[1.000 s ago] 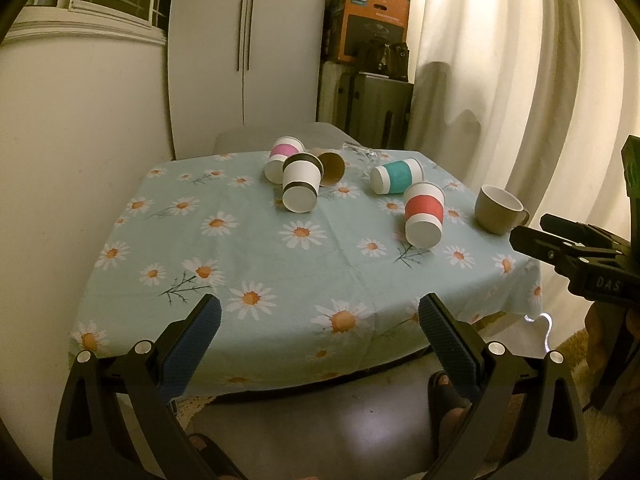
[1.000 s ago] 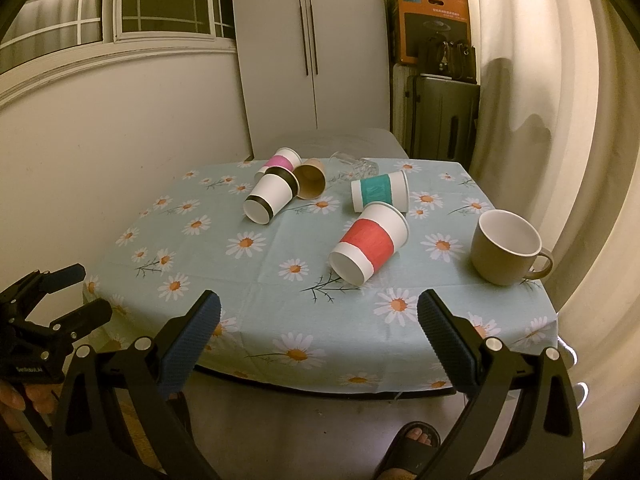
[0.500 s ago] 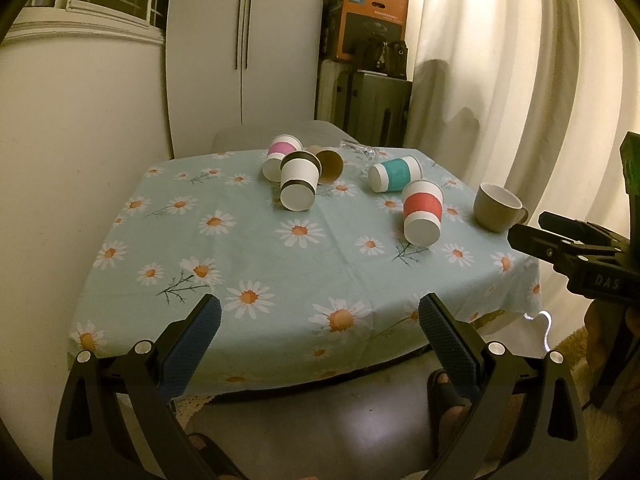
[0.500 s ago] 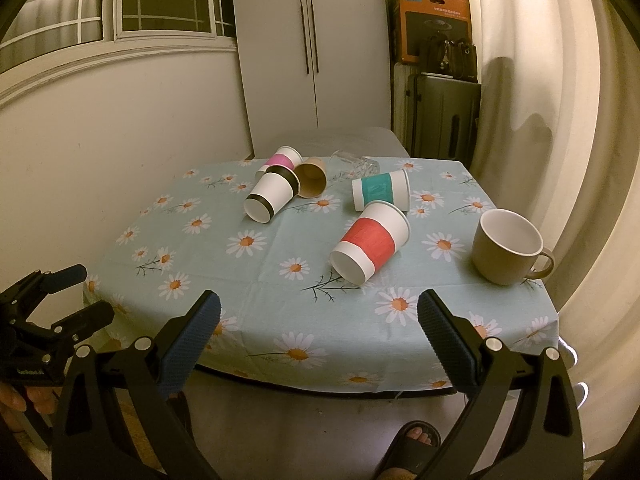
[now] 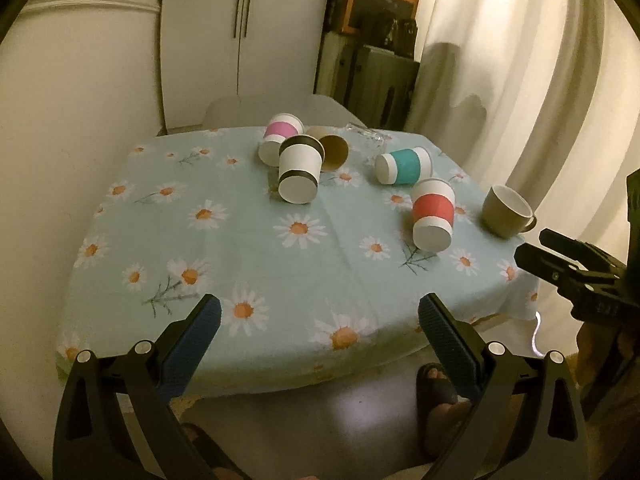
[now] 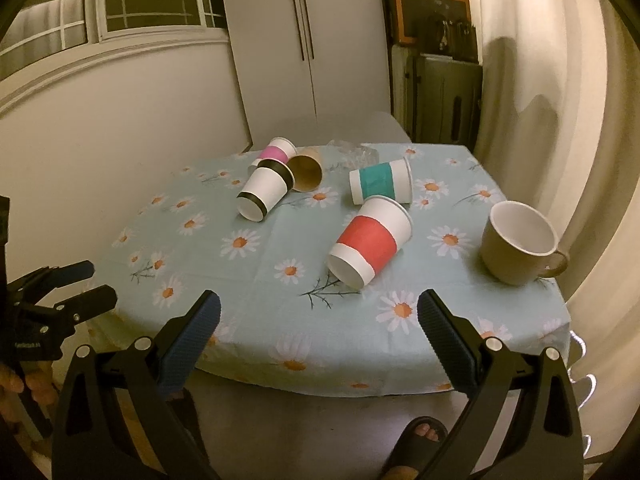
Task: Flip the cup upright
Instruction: 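Reach the left tool to the fallen white black-banded cup and grasp it, then lift the black-banded cup with the left tool toward the right tool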
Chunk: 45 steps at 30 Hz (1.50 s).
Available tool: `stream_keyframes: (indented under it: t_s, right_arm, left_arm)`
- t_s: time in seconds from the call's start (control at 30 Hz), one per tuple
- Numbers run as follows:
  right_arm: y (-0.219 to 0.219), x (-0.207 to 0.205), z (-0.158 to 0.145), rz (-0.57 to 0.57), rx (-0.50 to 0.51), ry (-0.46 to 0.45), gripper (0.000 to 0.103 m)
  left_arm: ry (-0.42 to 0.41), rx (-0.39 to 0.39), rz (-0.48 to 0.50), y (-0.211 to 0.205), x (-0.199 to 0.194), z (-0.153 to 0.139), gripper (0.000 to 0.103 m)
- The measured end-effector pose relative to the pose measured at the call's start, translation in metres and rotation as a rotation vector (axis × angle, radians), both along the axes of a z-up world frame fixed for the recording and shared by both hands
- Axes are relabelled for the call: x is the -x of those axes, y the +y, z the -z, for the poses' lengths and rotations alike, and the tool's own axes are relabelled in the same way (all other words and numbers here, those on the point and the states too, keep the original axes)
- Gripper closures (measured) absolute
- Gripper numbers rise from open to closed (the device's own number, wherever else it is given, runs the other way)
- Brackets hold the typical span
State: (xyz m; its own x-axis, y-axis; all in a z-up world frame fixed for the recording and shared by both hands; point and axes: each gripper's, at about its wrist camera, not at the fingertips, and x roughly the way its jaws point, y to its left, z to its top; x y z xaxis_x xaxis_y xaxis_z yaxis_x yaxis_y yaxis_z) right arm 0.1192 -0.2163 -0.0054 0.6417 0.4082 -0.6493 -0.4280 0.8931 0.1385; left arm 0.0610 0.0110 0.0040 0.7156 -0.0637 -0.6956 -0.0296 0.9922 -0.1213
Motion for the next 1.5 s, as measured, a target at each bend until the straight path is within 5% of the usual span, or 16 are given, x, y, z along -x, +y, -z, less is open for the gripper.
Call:
stream_keyframes:
  t_s: [0.4, 0.83, 1.07, 1.13, 1.2, 1.5]
  right_arm:
    - [0.002, -0.052, 0.000, -0.034, -0.031, 0.068, 0.005]
    - [0.001, -0.069, 0.007, -0.107, -0.067, 0.127, 0.005]
    - [0.003, -0.068, 0.009, -0.147, -0.082, 0.144, 0.005]
    - [0.004, -0.067, 0.008, -0.160, -0.084, 0.146, 0.005]
    - [0.006, -0.065, 0.008, -0.169, -0.076, 0.139, 0.005]
    - [-0.001, -0.066, 0.008, -0.157, -0.093, 0.143, 0.005]
  left_arm:
    - [0.136, 0.016, 0.052, 0.014, -0.126, -0.001, 0.007]
    - [0.359, -0.019, 0.058, 0.020, -0.267, 0.041, 0.008]
    - [0.447, -0.042, 0.066, 0.024, -0.294, 0.065, 0.015]
    - [0.459, -0.055, 0.056, 0.024, -0.299, 0.070, 0.021]
    - [0.479, -0.067, 0.049, 0.026, -0.303, 0.075, 0.040]
    - [0.483, -0.009, 0.007, 0.037, -0.300, 0.071, 0.044]
